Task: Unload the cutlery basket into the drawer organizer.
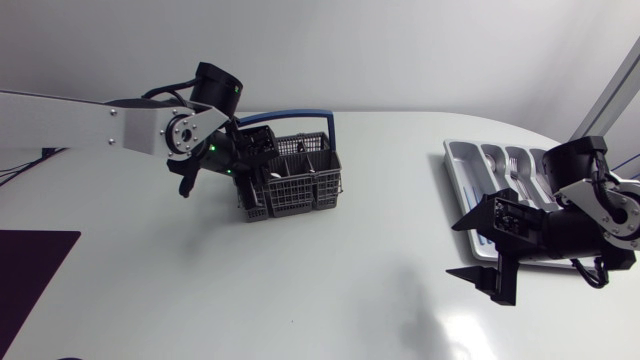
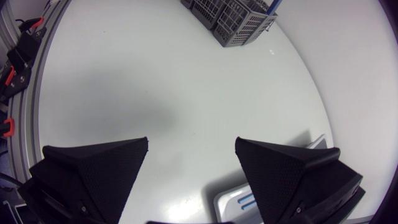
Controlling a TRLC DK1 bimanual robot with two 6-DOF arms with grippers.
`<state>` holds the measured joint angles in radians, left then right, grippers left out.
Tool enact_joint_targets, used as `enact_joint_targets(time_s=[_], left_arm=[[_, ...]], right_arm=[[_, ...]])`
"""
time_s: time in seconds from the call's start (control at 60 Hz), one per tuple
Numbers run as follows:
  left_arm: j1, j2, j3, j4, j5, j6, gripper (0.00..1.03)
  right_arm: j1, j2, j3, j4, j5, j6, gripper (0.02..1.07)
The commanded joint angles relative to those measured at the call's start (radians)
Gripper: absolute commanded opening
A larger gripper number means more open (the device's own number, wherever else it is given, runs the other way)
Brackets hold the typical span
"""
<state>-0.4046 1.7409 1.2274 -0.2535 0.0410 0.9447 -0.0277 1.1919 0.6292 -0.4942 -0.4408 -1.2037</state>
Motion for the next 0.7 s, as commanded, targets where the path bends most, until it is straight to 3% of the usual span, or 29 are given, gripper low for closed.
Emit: enact_joint_targets(time_s=[0.0, 0.15, 0.683], left_arm=[[-0.016, 0.039, 0.017, -0.020, -0.004, -0.015, 0.29], [-0.022, 0.040, 0.011, 0.000, -0.003, 0.006, 0.29], [-0.046, 0.028, -0.002, 0.011, 0.033, 0.259, 0.36]], right_arm=[[0.005, -0.018, -0.026, 0.008, 0.008, 0.016, 1.03], [0.005, -0.029, -0.037, 0.011, 0.008, 0.013, 1.03], [0.003, -0.012, -0.043, 0.042, 0.011, 0.010, 1.03]])
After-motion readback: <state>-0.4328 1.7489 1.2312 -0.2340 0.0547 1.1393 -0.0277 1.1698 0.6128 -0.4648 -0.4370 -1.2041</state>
